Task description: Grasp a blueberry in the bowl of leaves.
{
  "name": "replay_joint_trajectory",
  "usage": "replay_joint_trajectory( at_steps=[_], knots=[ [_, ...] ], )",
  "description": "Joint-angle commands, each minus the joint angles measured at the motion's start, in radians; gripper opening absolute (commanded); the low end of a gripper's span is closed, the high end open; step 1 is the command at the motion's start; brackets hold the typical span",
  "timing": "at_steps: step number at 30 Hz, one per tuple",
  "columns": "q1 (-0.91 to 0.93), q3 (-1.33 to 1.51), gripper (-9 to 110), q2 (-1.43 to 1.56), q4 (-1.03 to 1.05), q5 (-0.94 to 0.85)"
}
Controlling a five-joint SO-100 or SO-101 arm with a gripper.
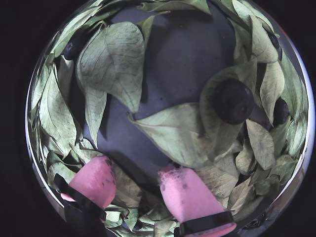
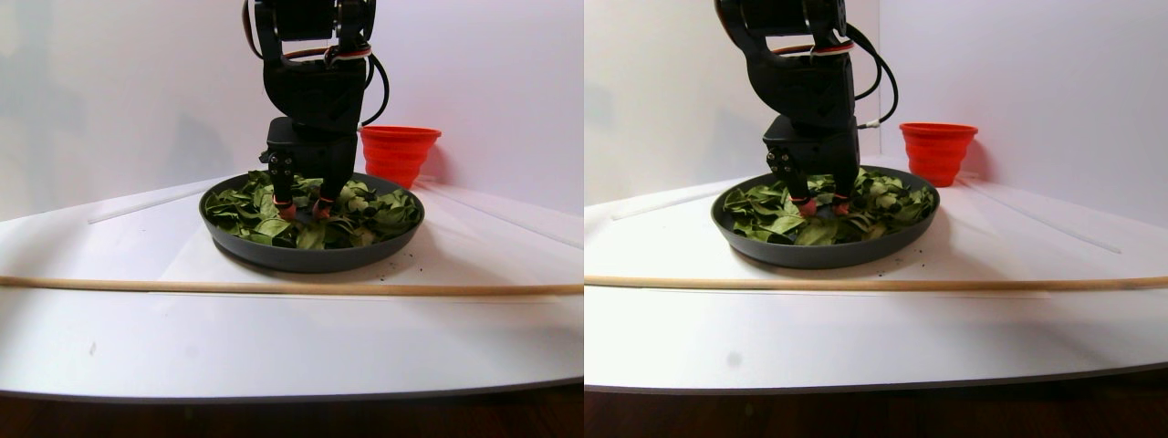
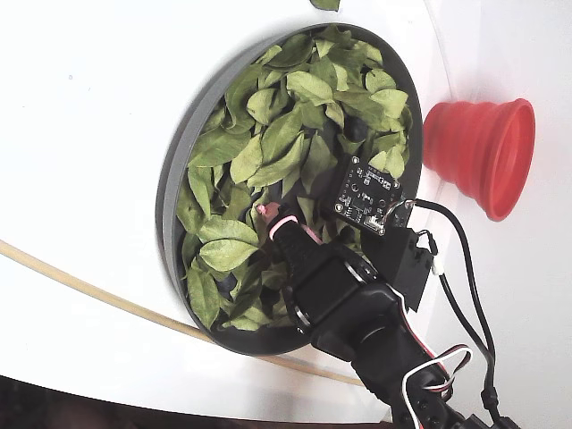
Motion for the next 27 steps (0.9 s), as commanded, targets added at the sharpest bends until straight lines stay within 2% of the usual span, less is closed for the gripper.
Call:
replay_joint_trajectory(
  at_steps=[1,27],
  knots=[
    [0.043,-0.034,16,0.012,-0.014,-0.052],
    [0.034,-0.002,16,0.087,-0.009,-0.071]
  ],
)
